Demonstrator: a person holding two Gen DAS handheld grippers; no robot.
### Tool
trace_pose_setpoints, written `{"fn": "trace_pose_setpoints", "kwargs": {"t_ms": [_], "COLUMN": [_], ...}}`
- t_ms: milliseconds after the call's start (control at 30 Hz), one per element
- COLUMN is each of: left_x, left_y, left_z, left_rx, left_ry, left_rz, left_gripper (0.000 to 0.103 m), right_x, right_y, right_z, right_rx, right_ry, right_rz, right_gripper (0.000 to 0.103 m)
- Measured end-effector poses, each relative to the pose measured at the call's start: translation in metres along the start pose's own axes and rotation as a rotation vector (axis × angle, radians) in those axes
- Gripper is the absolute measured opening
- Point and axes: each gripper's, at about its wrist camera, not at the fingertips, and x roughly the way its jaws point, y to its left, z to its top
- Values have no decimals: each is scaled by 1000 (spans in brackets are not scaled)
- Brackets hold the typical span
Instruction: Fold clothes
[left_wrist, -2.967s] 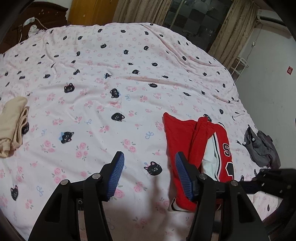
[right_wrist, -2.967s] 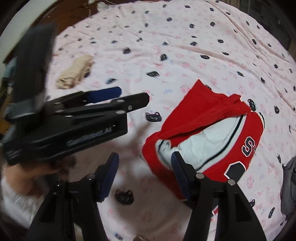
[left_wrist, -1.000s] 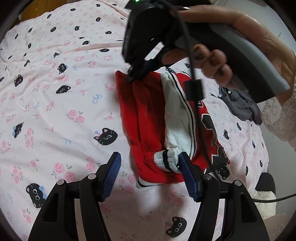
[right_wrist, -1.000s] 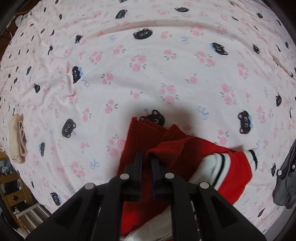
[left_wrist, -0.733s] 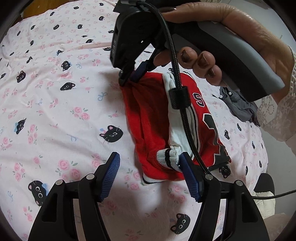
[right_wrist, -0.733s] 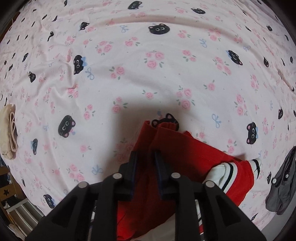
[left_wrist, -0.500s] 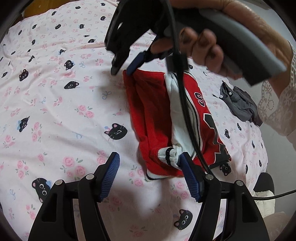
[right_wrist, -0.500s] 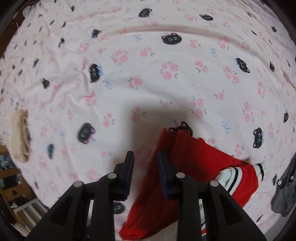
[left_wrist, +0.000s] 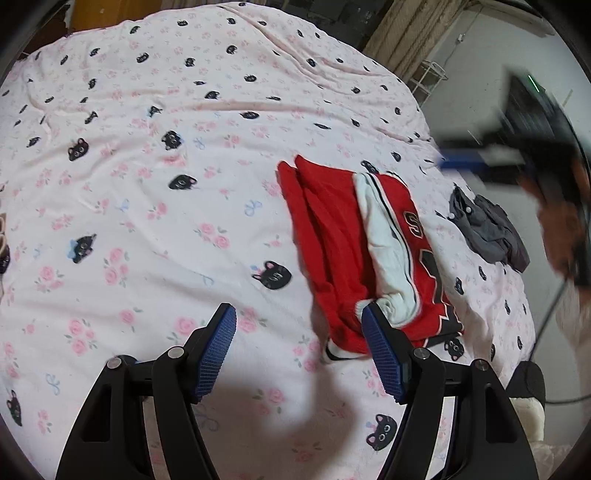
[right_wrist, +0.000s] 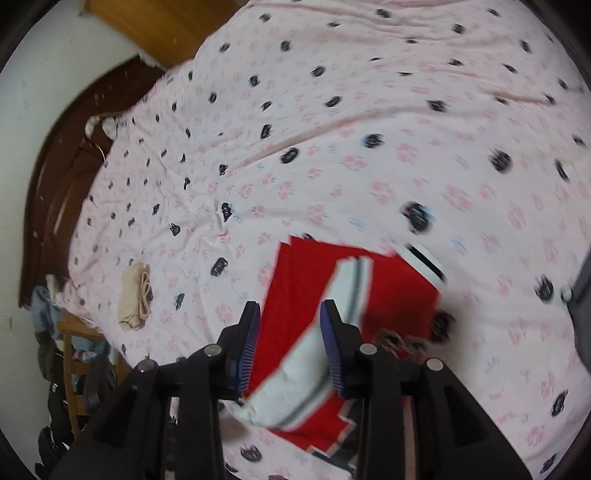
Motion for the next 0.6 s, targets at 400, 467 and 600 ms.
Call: {"fn": "trace_pose_setpoints", "kwargs": {"t_ms": [400, 467, 600], "left_x": [31, 41, 53], "left_y": [-14, -12, -1], "left_z": [12, 13, 14], "left_rx": [17, 4, -54], "left_ry": [75, 99, 131], "left_rz": [-264, -256, -278], "left_gripper": [66, 66, 66], "right_x": [0, 7, 20], "right_y": [-127, -133, -137], "right_z": [-104, -110, -112], "right_rx": [249, 268, 285], "right_ry": [-47, -50, -54], "right_rz": [157, 187, 232], "right_gripper": [44, 44, 44]}}
